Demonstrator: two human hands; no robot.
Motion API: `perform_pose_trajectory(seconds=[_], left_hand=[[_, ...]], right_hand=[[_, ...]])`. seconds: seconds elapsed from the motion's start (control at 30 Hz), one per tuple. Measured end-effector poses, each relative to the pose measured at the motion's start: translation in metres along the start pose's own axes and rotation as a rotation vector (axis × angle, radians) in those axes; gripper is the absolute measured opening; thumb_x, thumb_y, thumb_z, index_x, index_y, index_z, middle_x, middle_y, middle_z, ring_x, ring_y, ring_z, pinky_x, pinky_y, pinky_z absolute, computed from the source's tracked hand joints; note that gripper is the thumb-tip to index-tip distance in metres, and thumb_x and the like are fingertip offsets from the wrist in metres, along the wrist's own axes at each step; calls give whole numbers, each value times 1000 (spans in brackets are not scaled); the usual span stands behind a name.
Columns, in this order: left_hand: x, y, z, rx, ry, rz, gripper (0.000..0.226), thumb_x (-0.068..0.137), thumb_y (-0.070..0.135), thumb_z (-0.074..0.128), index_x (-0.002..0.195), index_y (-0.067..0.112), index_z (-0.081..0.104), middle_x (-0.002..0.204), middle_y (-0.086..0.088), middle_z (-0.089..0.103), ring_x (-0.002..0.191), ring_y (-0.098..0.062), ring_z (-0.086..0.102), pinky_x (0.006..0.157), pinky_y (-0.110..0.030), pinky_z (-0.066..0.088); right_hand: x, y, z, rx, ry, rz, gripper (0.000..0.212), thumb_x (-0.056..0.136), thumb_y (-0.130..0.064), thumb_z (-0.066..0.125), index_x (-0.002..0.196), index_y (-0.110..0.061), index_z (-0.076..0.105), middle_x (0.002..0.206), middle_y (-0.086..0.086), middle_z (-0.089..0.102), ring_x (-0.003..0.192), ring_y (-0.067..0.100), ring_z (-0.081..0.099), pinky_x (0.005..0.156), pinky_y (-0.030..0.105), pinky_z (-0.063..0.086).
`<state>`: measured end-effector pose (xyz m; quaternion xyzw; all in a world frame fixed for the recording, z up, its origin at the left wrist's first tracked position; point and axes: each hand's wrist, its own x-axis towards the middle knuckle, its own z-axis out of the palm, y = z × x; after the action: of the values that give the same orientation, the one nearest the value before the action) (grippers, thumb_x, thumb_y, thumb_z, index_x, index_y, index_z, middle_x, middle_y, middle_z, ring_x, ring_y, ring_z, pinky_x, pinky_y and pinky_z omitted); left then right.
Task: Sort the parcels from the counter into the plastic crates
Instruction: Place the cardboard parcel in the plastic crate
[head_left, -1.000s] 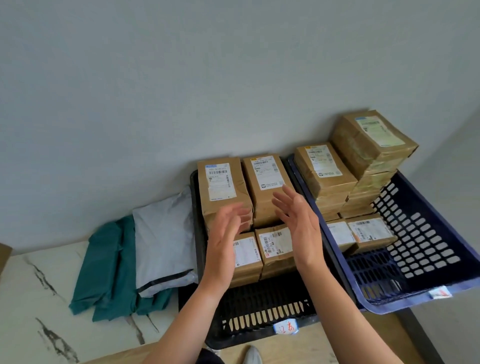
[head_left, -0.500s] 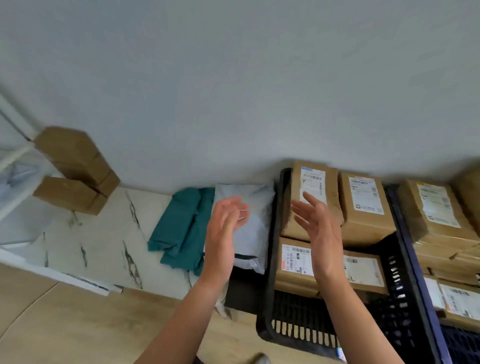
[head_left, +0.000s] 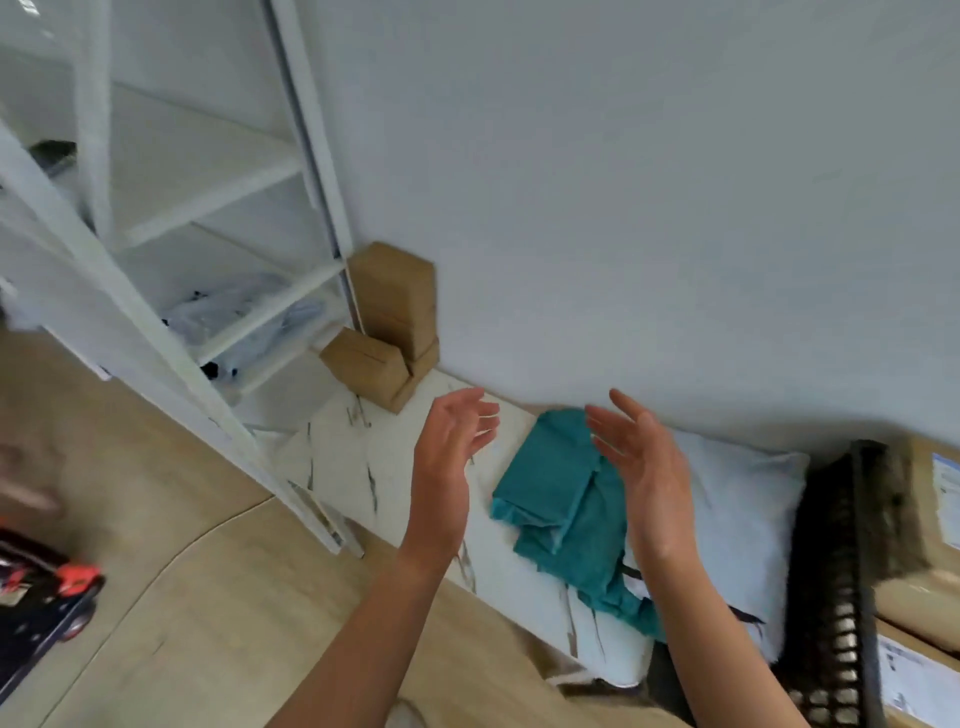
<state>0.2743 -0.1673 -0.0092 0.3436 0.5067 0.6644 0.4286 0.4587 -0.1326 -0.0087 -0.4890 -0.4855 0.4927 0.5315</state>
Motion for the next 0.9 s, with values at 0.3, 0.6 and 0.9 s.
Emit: perform_pose_trajectory(seconds=[0.3, 0.6, 0.9], left_hand=[[58, 18, -133, 98, 116, 12, 29, 106, 31, 46, 122, 18, 66, 114, 3, 72, 114, -17, 70, 107, -44, 55], [131, -7, -194, 200, 177, -75, 22, 107, 30, 47, 120, 28, 65, 116, 5, 72, 115, -12, 67, 103, -29, 52], [293, -62, -250, 693, 129, -398, 57, 108, 32, 51, 160, 19, 34, 164, 0, 40, 149, -19, 40, 120, -37, 34]], right_hand=[[18, 10, 155, -31, -128, 41, 44, 108, -42, 37, 138, -25, 65, 123, 1, 77, 122, 18, 69, 113, 50, 48], [79, 50, 234, -62, -157, 181, 36, 114, -32, 38, 137, -23, 64, 121, 2, 77, 118, 18, 71, 109, 45, 51], [187, 129, 305, -119, -134, 537, 41, 107, -39, 54, 140, -16, 56, 130, 6, 67, 116, 23, 66, 110, 47, 51]])
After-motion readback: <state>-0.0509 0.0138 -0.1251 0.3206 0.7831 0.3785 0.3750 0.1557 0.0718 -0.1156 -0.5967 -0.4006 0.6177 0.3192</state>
